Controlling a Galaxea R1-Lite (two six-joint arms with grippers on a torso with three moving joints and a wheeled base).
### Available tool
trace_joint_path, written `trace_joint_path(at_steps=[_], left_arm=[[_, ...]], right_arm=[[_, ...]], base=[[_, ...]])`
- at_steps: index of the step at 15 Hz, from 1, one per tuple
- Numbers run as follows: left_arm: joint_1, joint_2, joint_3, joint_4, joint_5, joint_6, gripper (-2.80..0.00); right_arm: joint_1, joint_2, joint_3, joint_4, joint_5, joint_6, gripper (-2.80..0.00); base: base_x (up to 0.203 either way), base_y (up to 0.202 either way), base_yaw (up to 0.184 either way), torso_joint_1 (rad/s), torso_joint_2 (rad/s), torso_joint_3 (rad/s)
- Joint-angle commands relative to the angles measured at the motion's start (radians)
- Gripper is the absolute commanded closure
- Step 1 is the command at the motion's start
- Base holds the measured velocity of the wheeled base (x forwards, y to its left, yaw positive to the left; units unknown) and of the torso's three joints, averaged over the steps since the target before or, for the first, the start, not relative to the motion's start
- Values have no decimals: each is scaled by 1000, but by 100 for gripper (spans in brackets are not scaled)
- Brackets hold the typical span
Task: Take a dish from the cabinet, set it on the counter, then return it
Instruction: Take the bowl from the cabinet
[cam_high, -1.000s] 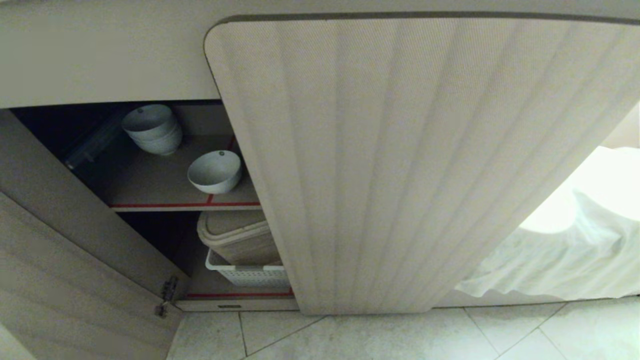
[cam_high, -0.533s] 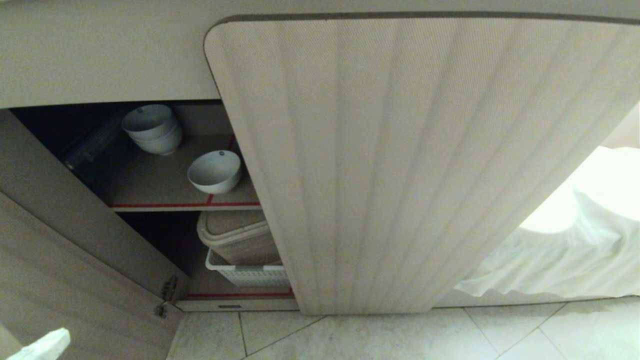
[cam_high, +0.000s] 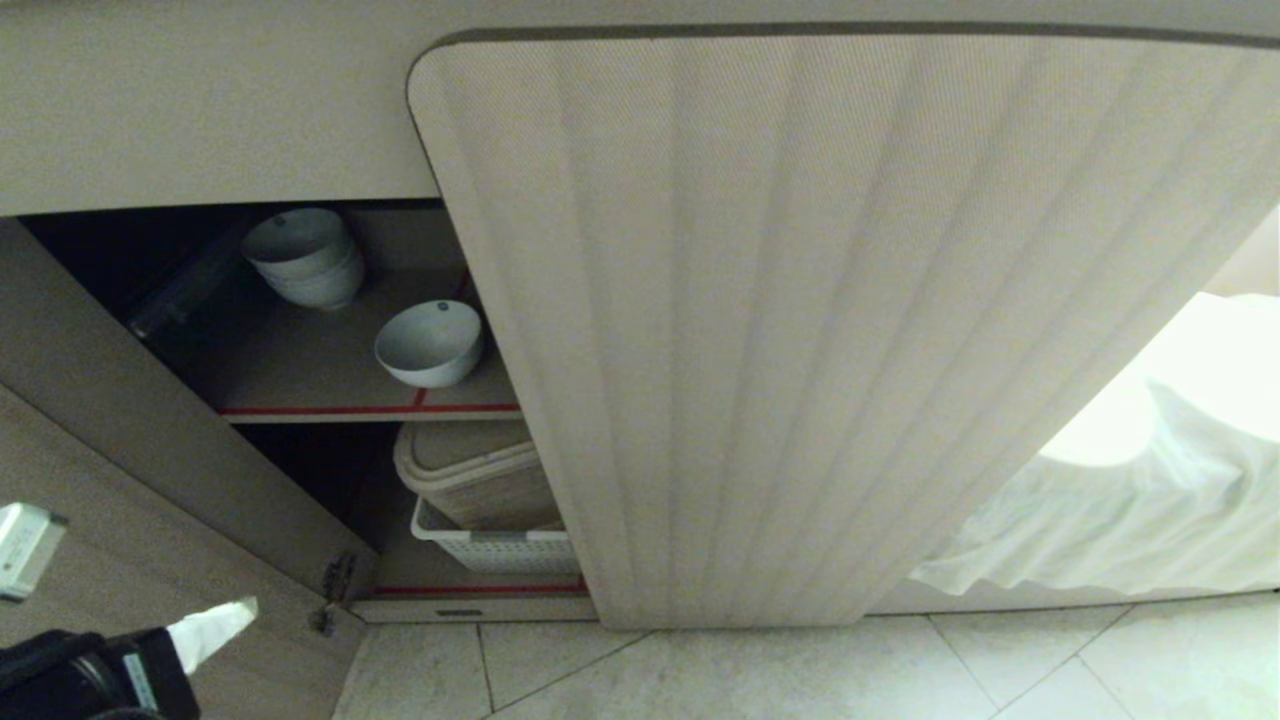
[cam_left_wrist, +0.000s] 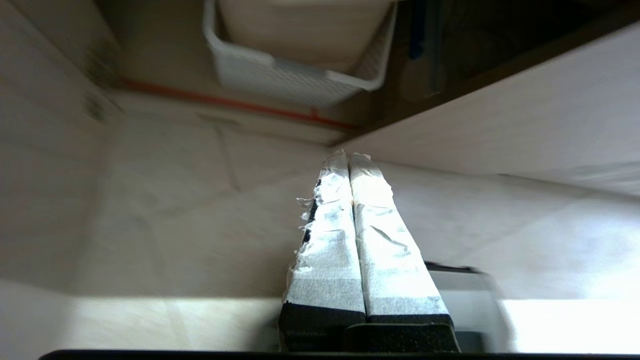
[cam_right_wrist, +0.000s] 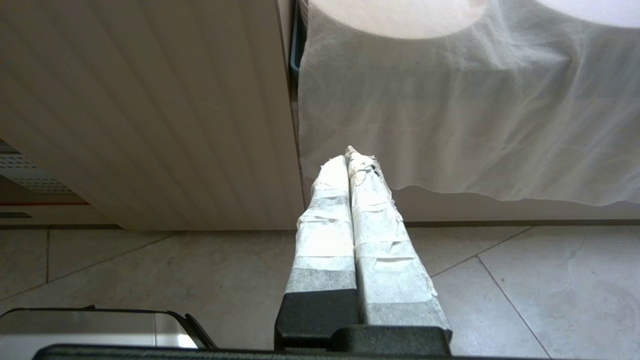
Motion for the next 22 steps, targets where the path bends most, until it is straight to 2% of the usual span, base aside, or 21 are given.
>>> trace_joint_path(at_steps=[1,7,11,13,16,20,22], left_arm=[[-31,183,-16,-47,0,-85,0],[-43,417,-201,-83,16,-250,0],[-43,550,-326,-85,126,-308,0],[-41,573,-340,-94,129,-355,0],[-44,604,-327,-230,124,-442,0],[-44,610,-251,-455,120,-452,0],[-48,610,-205,-530,119,-452,0]], right_arm=[[1,0,0,0,0,0,0],[1,0,0,0,0,0,0],[1,0,0,0,0,0,0],[0,0,0,0,0,0,0],[1,0,0,0,0,0,0],[1,0,0,0,0,0,0],[-1,0,0,0,0,0,0]], base=[[0,0,0,0,0,0],[0,0,0,0,0,0],[0,0,0,0,0,0],[0,0,0,0,0,0],[0,0,0,0,0,0],[0,0,0,0,0,0],[0,0,0,0,0,0]])
